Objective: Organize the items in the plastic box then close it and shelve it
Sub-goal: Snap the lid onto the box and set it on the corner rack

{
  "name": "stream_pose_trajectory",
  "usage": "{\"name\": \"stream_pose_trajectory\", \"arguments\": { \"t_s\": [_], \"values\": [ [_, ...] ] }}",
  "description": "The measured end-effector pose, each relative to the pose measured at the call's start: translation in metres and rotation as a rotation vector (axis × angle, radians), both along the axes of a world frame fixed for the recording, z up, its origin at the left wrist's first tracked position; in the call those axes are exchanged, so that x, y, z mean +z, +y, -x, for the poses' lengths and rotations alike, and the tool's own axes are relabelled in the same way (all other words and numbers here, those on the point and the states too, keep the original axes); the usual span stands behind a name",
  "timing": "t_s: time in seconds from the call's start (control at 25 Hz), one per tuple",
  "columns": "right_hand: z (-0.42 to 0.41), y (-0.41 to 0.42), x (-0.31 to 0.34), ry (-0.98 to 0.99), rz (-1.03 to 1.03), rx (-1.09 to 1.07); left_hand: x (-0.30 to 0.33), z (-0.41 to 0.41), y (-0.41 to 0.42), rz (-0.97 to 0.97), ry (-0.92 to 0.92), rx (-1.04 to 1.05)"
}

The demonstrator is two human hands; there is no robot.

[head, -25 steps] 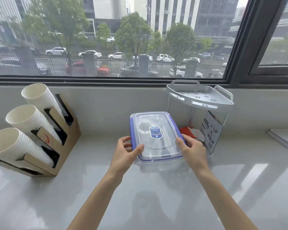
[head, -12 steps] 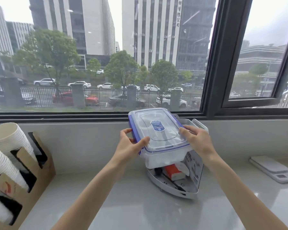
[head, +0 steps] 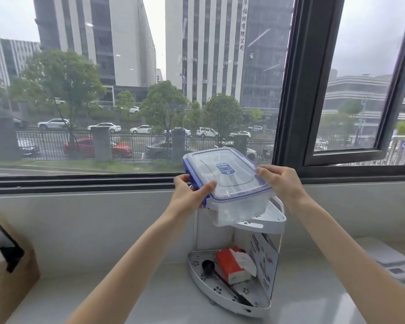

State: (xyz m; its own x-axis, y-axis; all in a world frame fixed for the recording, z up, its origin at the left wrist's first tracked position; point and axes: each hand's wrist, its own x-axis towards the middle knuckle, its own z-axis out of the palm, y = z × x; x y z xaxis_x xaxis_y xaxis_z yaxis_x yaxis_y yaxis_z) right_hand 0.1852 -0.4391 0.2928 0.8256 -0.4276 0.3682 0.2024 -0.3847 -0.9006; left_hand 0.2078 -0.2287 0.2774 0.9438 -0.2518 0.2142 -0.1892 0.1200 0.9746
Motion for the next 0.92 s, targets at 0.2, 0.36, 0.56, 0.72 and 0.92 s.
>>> {"name": "stream_pose_trajectory", "arguments": {
  "t_s": [0.2,0.36,0.56,0.72,0.92],
  "values": [
    [-0.029,-0.034,0.011,-0.012,-0.072,0.029,0.004,-0.03,-0.036,0.037,0.051,-0.031],
    [-0.049,-0.053,0.007,0.01,-0.105,0.037,-0.003,-0.049,-0.056,0.078,0.09,-0.044],
    [-0.072,-0.067,-0.014,0.034,-0.123,0.069,-0.024,-0.06,-0.068,0.091,0.139,-0.047],
    [-0.084,-0.075,-0.025,0.067,-0.088,0.079,-0.03,-0.065,-0.071,0.123,0.17,-0.046],
    [-0.095,-0.08,-0.03,0.101,-0.061,0.075,-0.031,-0.069,-0.077,0.108,0.166,-0.042]
  ]
}}
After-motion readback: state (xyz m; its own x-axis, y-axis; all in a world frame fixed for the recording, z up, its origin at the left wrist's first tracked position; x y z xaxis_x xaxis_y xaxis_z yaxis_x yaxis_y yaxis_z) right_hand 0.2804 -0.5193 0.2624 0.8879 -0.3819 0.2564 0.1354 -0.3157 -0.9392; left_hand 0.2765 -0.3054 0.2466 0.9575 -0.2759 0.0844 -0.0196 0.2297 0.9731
